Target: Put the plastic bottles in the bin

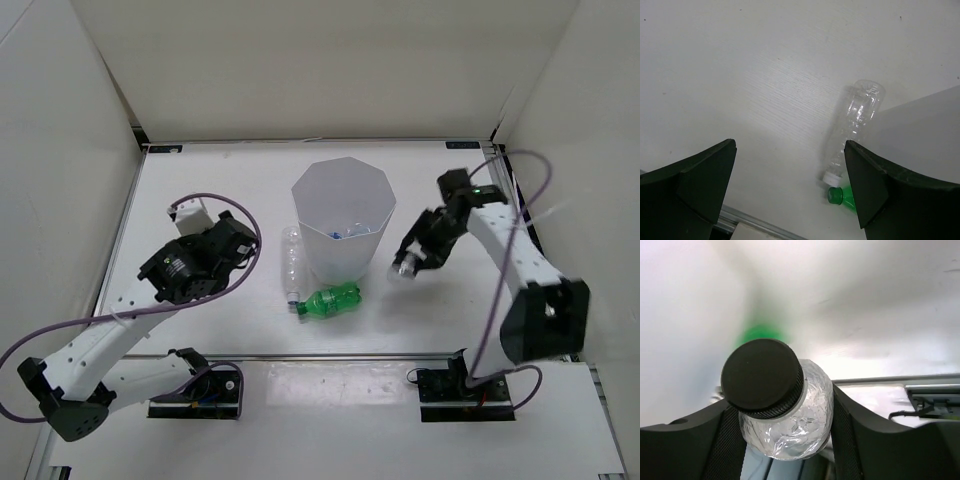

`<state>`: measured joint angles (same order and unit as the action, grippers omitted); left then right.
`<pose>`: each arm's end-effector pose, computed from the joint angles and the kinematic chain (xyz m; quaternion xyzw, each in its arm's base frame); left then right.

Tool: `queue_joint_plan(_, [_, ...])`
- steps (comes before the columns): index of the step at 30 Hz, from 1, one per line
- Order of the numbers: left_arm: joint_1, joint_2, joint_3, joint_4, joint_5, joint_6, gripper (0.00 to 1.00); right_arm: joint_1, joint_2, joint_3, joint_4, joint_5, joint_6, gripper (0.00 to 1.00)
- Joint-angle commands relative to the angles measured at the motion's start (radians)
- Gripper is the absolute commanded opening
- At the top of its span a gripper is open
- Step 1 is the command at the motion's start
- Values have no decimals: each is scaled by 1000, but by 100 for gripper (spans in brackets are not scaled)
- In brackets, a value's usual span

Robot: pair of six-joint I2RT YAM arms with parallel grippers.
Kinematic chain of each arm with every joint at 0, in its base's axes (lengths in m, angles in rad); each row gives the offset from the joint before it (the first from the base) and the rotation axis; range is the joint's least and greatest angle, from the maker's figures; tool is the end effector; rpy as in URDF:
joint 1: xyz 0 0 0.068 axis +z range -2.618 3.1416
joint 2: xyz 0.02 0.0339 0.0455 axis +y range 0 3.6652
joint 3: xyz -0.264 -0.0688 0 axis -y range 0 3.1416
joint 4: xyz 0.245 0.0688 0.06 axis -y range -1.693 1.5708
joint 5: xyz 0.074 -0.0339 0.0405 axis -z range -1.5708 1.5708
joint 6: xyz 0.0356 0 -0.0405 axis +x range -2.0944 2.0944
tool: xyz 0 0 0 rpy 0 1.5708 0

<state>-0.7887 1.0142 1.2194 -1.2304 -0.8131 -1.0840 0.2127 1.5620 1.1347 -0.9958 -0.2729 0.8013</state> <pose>0.1306 -0.0948 0.3621 -0.2355 0.8592 0.0264 0.4534 0.2731 0.0688 0.2235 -0.2770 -0.9484 -0.1541 0.0020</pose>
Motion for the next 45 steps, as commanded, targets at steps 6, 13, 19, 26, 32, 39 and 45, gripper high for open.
queue_joint_plan(6, [0,-3,-190,274,100,55,100,68,-185,727,-190,162,-5,40])
queue_joint_plan(13, [103,125,-228,374,300,169,100,204,125,1160,-190,285,-82,50])
queue_joint_plan(19, [261,126,-339,591,517,292,100,257,205,1185,-268,241,-146,99])
queue_joint_plan(26, [373,219,-361,791,839,394,100,194,21,990,-273,252,-180,99])
queue_joint_plan(32, [391,403,-297,835,930,453,100,154,-46,869,-262,176,-189,99])
queue_joint_plan(39, [391,569,-230,882,992,489,100,143,-86,855,-282,158,-209,99])
queue_joint_plan(45, [410,658,-190,882,1046,480,90,110,-125,810,-282,158,-229,99])
